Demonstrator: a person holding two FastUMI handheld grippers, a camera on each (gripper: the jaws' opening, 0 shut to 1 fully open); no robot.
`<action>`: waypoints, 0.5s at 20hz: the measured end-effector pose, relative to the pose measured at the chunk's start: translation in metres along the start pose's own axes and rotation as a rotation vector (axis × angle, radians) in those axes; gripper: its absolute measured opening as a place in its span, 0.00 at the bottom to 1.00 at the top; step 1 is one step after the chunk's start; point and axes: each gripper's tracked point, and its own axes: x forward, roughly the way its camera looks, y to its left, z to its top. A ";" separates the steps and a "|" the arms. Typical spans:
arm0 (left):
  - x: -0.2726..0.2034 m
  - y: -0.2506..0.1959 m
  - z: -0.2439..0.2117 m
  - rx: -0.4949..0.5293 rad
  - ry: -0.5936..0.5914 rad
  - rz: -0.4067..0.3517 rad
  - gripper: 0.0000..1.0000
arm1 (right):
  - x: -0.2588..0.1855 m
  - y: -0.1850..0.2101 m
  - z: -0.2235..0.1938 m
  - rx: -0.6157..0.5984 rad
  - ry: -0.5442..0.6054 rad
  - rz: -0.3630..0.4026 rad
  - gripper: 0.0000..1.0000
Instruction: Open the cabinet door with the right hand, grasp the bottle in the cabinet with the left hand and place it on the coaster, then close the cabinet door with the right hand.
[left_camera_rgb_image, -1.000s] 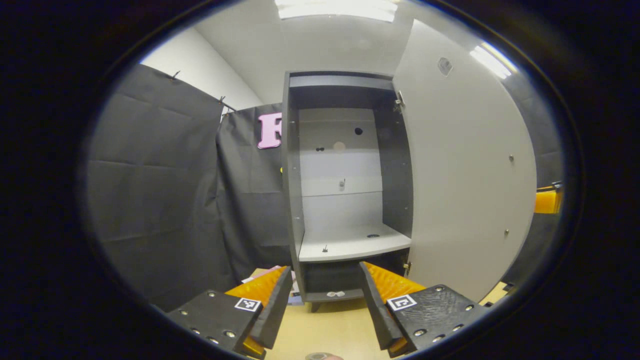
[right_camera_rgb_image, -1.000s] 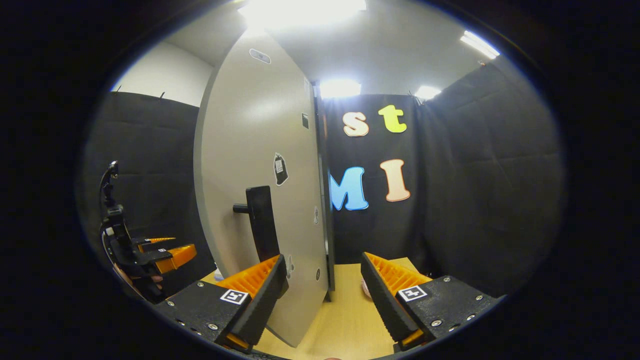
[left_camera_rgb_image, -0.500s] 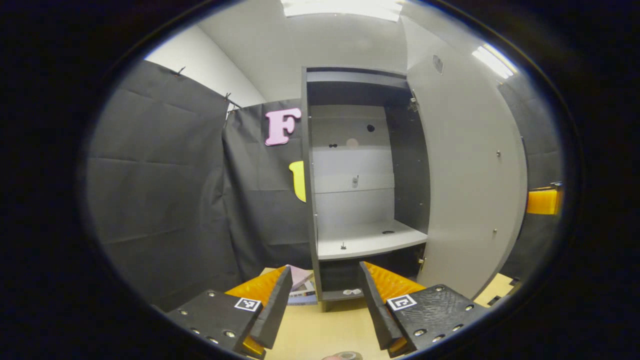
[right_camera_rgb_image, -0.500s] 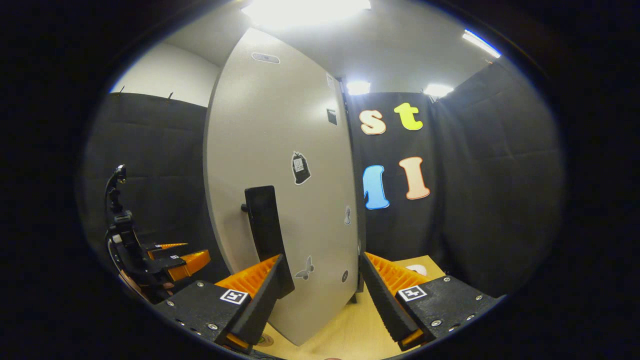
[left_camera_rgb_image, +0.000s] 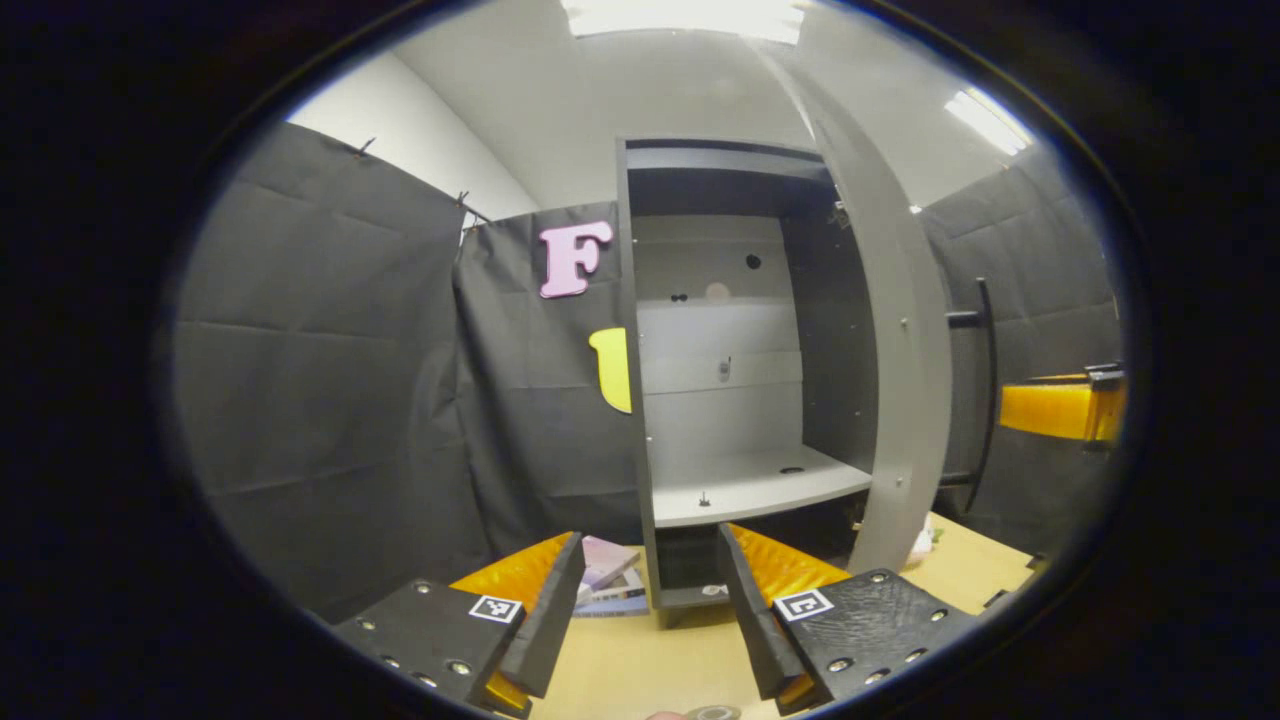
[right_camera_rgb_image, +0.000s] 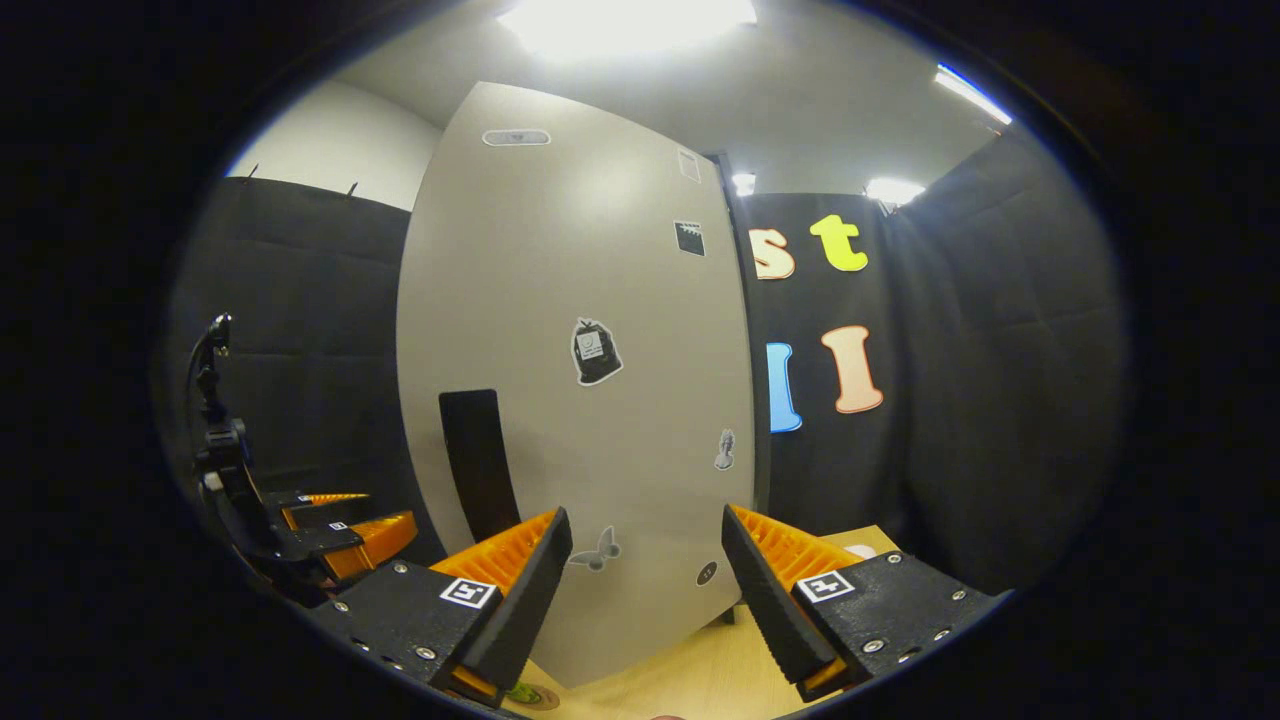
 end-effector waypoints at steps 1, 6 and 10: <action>0.000 0.000 -0.001 0.005 -0.003 -0.005 0.76 | -0.001 -0.002 -0.001 0.000 0.004 -0.003 0.93; 0.003 -0.004 -0.001 0.012 0.007 -0.033 0.76 | -0.003 -0.010 -0.001 0.007 0.015 -0.021 0.93; 0.006 -0.004 0.000 -0.009 0.000 -0.024 0.76 | 0.000 -0.012 -0.006 -0.004 0.019 -0.022 0.93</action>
